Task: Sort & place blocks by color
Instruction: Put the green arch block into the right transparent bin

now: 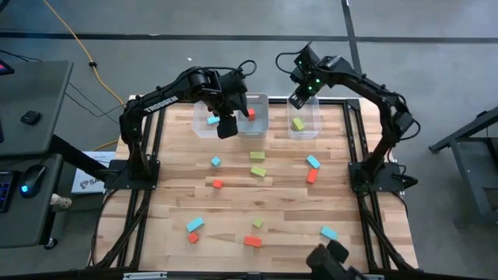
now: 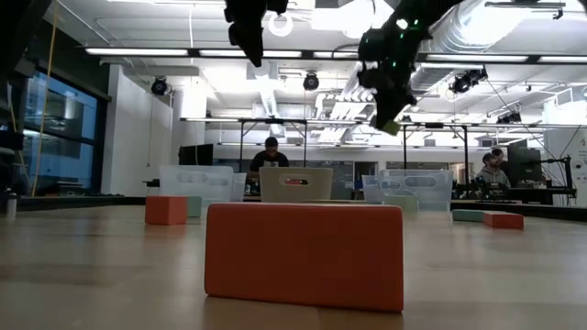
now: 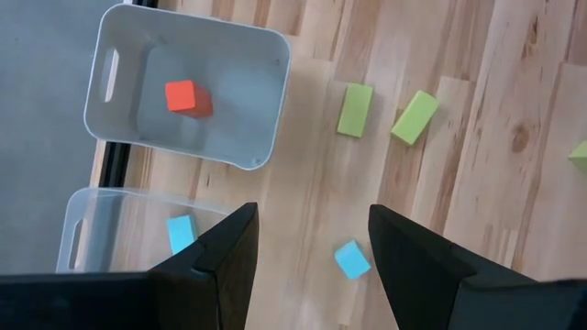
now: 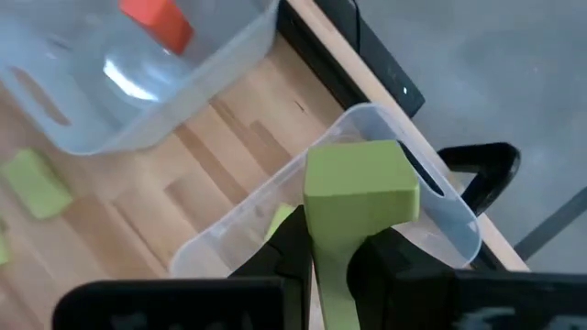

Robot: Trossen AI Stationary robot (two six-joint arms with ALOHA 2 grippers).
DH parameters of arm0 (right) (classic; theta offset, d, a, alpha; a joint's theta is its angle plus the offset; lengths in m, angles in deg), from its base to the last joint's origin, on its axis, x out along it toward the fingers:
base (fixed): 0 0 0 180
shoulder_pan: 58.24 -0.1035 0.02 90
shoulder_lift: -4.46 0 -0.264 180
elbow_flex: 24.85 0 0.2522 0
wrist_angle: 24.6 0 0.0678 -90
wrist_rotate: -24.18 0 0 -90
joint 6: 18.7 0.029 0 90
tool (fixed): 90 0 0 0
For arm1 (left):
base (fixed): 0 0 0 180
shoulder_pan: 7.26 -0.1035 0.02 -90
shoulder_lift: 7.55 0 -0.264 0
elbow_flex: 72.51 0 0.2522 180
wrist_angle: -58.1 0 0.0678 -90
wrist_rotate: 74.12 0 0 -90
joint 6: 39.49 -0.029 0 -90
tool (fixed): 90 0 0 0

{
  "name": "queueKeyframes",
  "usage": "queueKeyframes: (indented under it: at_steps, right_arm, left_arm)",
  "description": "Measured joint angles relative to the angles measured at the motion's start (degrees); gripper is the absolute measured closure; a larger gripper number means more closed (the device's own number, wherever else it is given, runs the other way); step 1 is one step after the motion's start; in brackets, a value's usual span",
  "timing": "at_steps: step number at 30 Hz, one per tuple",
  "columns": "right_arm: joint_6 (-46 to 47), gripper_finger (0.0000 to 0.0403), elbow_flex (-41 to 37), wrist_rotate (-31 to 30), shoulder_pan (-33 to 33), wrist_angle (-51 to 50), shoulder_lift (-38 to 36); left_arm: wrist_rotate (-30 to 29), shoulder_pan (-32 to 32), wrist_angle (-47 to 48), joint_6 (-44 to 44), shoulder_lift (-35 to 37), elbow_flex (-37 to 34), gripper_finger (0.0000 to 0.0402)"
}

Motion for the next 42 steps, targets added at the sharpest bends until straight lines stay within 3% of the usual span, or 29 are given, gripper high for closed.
queueKeyframes:
  at_steps: [21, 42]
  right_arm:
    - [-8.7, 0.0374, 0.0, -3.0, 2.9, -4.7, 16.7]
    - [-8.2, 0.0374, 0.0, -3.6, 3.1, -0.6, 22.1]
  left_arm:
    - [0.0, 0.0, 0.0, 0.7, 0.0, 0.0, 0.0218]
    - [0.0, 0.0, 0.0, 0.5, 0.0, 0.0, 0.0218]
